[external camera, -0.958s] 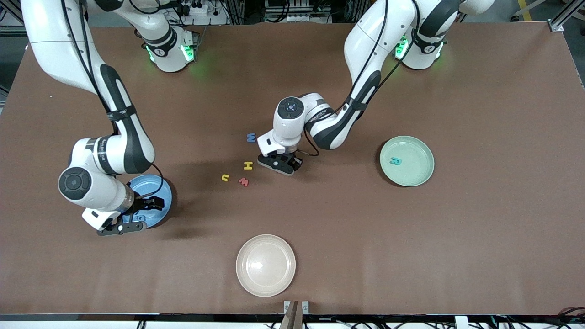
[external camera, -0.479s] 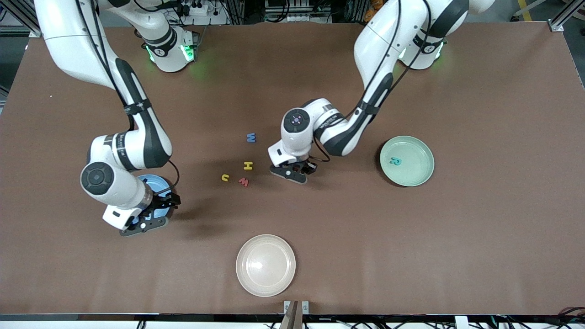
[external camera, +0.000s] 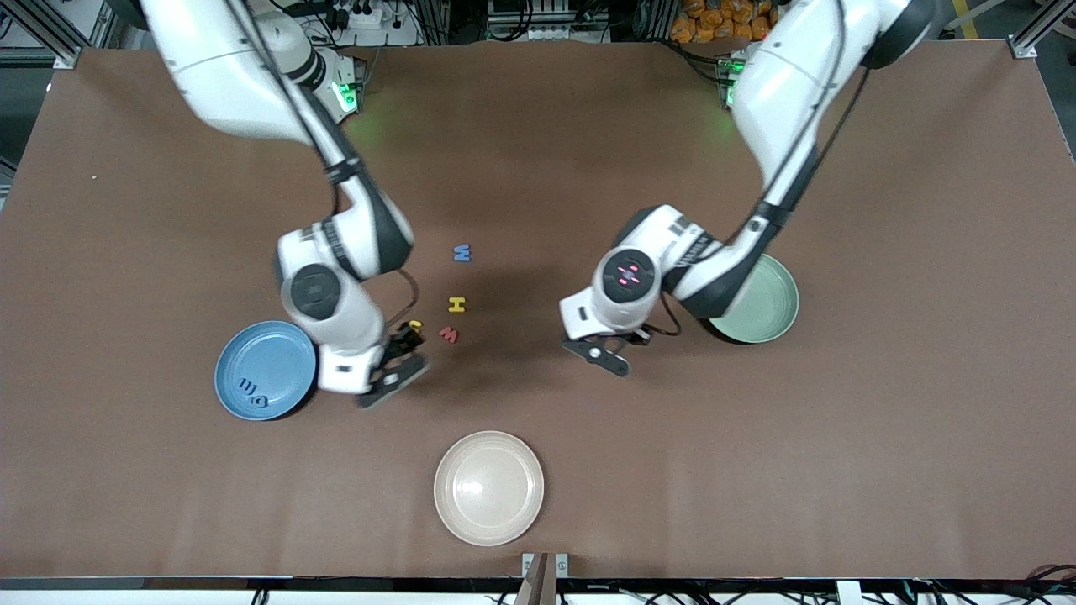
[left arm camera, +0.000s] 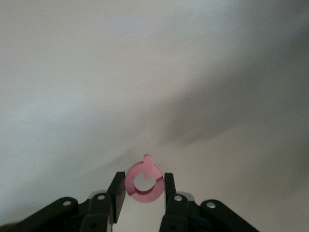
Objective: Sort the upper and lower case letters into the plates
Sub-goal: 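Drop the Q in the green plate while the right gripper grasps the w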
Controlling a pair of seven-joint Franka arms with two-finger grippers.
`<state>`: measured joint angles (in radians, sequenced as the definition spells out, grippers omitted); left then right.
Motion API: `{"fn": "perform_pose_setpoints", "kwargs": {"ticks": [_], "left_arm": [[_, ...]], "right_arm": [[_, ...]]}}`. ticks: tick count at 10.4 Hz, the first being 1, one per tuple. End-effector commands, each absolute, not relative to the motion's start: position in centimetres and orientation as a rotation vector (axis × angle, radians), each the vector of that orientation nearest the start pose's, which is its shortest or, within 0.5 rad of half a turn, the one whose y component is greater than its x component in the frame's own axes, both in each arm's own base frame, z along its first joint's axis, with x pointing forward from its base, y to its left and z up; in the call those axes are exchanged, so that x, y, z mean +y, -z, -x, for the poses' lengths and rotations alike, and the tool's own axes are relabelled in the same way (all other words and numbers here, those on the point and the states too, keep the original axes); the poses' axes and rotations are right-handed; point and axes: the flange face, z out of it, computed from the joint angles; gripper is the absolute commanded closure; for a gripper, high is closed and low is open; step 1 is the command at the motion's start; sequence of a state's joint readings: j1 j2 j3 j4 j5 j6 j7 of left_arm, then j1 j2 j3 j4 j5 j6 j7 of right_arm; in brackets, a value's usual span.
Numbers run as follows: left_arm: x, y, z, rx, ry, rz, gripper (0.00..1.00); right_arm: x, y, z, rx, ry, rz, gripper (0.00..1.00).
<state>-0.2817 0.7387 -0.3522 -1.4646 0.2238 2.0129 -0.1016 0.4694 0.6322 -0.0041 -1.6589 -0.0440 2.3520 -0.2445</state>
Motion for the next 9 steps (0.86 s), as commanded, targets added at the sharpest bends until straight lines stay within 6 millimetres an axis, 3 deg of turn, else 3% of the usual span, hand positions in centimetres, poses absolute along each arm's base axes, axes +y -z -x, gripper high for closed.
{"fn": "perform_pose_setpoints", "kwargs": {"ticks": [1,3,5,7,8,9], "left_arm": [[-31.3,-27.7,-58.8,0.979,-0.396,2.956,0.71],[-26.6,-27.5,-57.1,0.948,-0.479,2.924,0.71],[-21.5,-27.4,-56.2,1.023,-0.536,2.889,0.71],[-16.7,-26.8,-56.1,1.056,-0.576,2.917,0.71],[-15.6,-26.3,-56.1,1.039,-0.594,2.955,0.60],[-15.3,-25.9,-56.2,1.014,-0.613,3.003,0.09]], "right_arm": [[36.2,-21.3,-58.2,-1.335,0.130,2.901,0.00],[36.5,-19.2,-57.4,-1.394,0.122,2.895,0.00],[36.3,-17.2,-57.0,-1.441,0.131,2.889,0.00],[35.9,-16.0,-56.1,-1.444,0.122,2.884,0.00],[35.7,-15.7,-55.9,-1.443,0.110,2.886,0.00],[35.4,-15.2,-55.5,-1.440,0.093,2.889,0.00]]}}
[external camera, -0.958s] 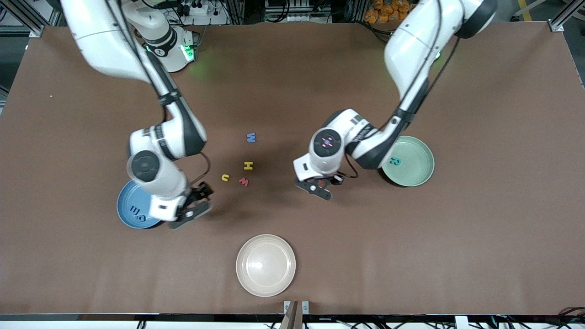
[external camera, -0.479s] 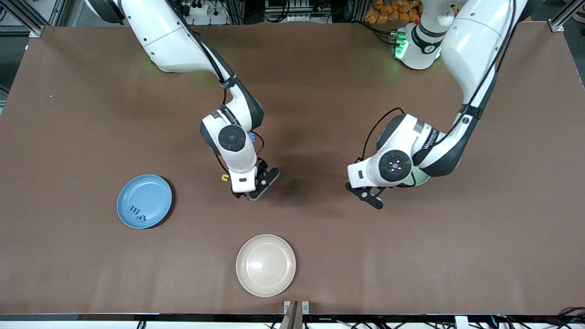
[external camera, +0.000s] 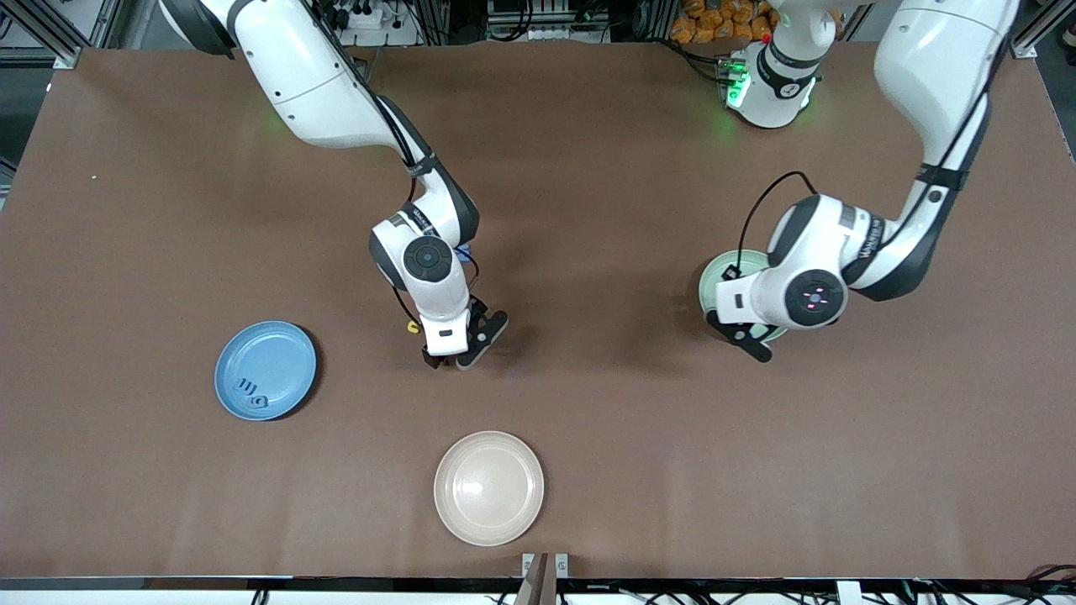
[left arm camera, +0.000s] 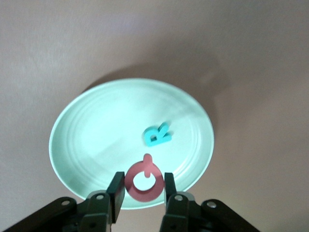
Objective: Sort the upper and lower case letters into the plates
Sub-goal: 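Drop the Q in the green plate while the right gripper grasps the w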
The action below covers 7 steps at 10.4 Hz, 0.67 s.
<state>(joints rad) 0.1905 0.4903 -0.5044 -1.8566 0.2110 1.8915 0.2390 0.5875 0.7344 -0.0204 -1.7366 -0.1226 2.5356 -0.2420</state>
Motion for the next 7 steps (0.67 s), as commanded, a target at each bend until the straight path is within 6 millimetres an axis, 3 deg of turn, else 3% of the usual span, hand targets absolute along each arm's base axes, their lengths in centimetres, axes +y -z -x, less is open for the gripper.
{"fn": "perform_pose_setpoints", "kwargs": {"ticks": [1,4,7], "left_arm": [[-15.9,-26.0,-56.1,0.994,-0.616,3.027,0.00],[-19.7,-27.0,-56.7,0.935,-0.573,3.064,0.00],[-28.8,-27.9,-57.8,0.708,-0.514,3.170,0.00]], "right_arm": [[35.0,-15.1,-55.2,-1.439,0.076,2.891,0.00],[33.9,-16.1,-55.9,-1.409,0.077,2.908,0.00],[33.1,-16.8,-56.5,-1.403,0.078,2.913,0.00]]}}
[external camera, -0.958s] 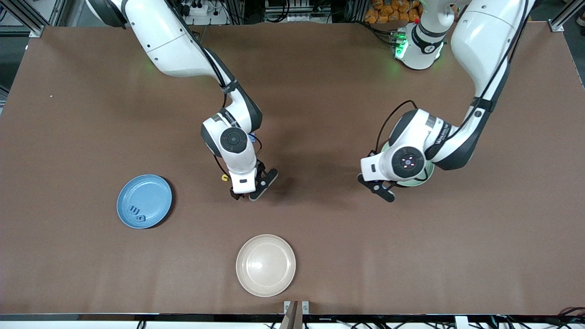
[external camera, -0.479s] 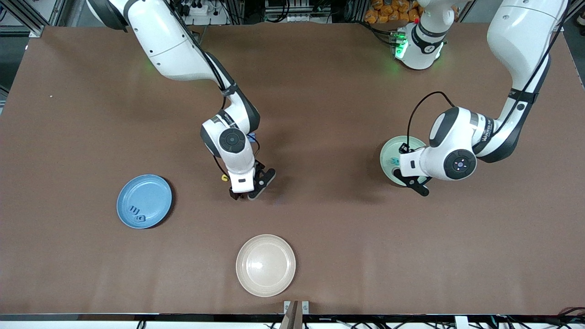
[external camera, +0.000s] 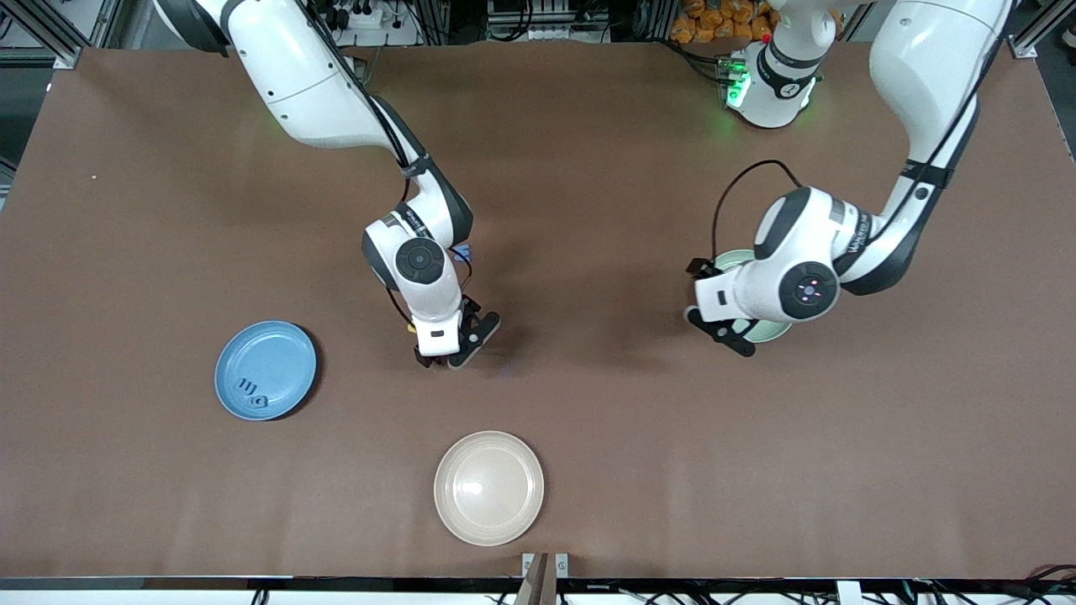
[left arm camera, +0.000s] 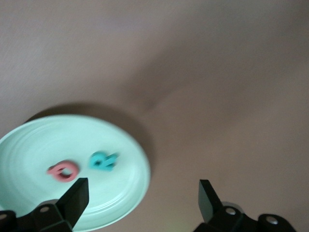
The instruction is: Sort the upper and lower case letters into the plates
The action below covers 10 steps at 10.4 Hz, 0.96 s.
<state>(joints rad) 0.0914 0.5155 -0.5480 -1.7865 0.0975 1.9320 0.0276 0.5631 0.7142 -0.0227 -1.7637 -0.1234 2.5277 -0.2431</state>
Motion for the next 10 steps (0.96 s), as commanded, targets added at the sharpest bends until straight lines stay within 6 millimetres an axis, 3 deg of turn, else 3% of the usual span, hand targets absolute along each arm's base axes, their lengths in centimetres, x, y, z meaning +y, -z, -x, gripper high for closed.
{"fn": "perform_pose_setpoints", "kwargs": {"ticks": [1,3,7,8,9,10], "left_arm": [[-31.6,-27.6,-58.4,0.610,-0.477,3.210,0.00],[-35.7,-26.7,-58.8,0.465,-0.403,3.271,0.00],[-36.3,-26.2,-58.5,0.423,-0.403,3.273,0.00],[-36.3,-26.1,-58.5,0.420,-0.407,3.274,0.00],[-35.9,-26.3,-58.8,0.411,-0.400,3.279,0.00],[-35.6,-26.3,-59.0,0.400,-0.400,3.282,0.00]], "right_arm": [[33.1,-17.0,-56.5,-1.403,0.081,2.913,0.00],[32.9,-17.1,-56.3,-1.401,0.075,2.914,0.00],[32.8,-17.3,-56.2,-1.399,0.075,2.915,0.00],[32.5,-17.2,-56.3,-1.389,0.072,2.918,0.33],[32.3,-17.0,-56.3,-1.387,0.067,2.919,0.78],[32.3,-17.0,-56.3,-1.387,0.077,2.917,1.00]]}}
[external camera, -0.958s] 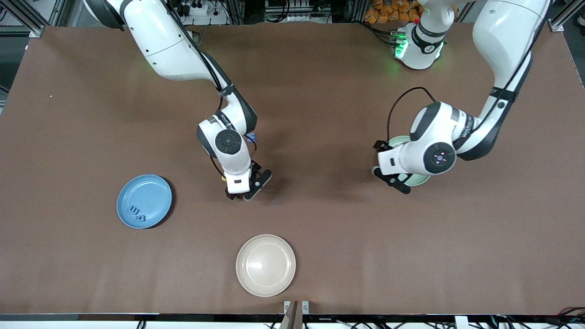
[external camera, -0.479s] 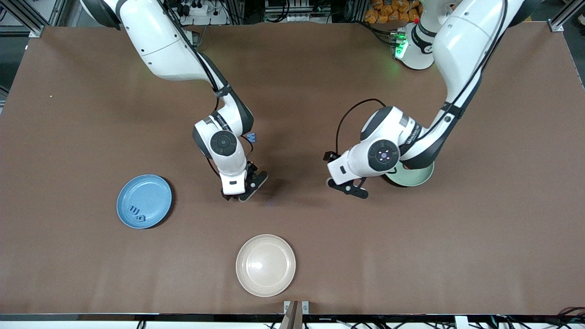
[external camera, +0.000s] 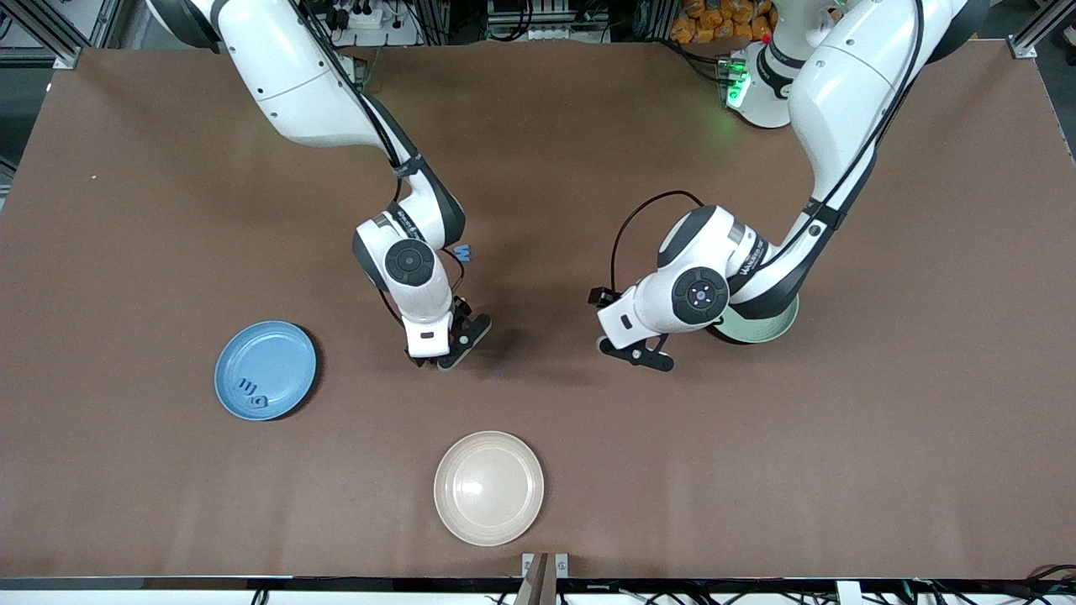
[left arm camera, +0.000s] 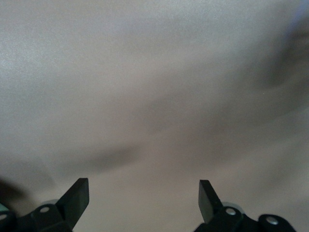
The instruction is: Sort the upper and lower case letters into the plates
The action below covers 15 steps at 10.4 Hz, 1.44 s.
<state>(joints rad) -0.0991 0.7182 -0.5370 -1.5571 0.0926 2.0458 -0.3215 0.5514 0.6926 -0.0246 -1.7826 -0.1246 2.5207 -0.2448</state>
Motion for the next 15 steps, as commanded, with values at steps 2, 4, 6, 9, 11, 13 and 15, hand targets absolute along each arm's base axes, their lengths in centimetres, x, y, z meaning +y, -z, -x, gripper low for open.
{"fn": "perform_pose_setpoints", "kwargs": {"ticks": [2,4,6,9,11,13,15], "left_arm": [[-36.1,-26.3,-58.9,0.384,-0.384,3.292,0.00],[-37.5,-25.9,-59.0,0.363,-0.300,3.336,0.00],[-41.1,-25.3,-58.1,0.438,-0.131,3.372,0.00],[-47.3,-25.5,-55.5,0.547,0.042,3.296,0.00],[-50.9,-25.7,-53.7,0.639,0.220,3.302,0.00],[-53.3,-25.5,-52.7,0.561,0.393,3.381,0.00],[-54.4,-24.4,-52.6,0.543,0.569,3.448,0.00]], "right_arm": [[32.4,-17.0,-56.3,-1.391,0.081,2.914,1.00],[32.4,-17.8,-56.4,-1.388,0.087,2.917,1.00],[32.0,-20.3,-57.2,-1.352,0.122,2.933,1.00],[23.1,-25.8,-60.7,-1.130,-0.002,3.062,1.00],[13.5,-26.9,-63.4,-0.920,-0.012,3.137,1.00],[7.1,-26.7,-64.6,-0.766,-0.011,3.179,1.00],[3.0,-26.6,-65.0,-0.659,-0.012,3.201,0.76]]}}
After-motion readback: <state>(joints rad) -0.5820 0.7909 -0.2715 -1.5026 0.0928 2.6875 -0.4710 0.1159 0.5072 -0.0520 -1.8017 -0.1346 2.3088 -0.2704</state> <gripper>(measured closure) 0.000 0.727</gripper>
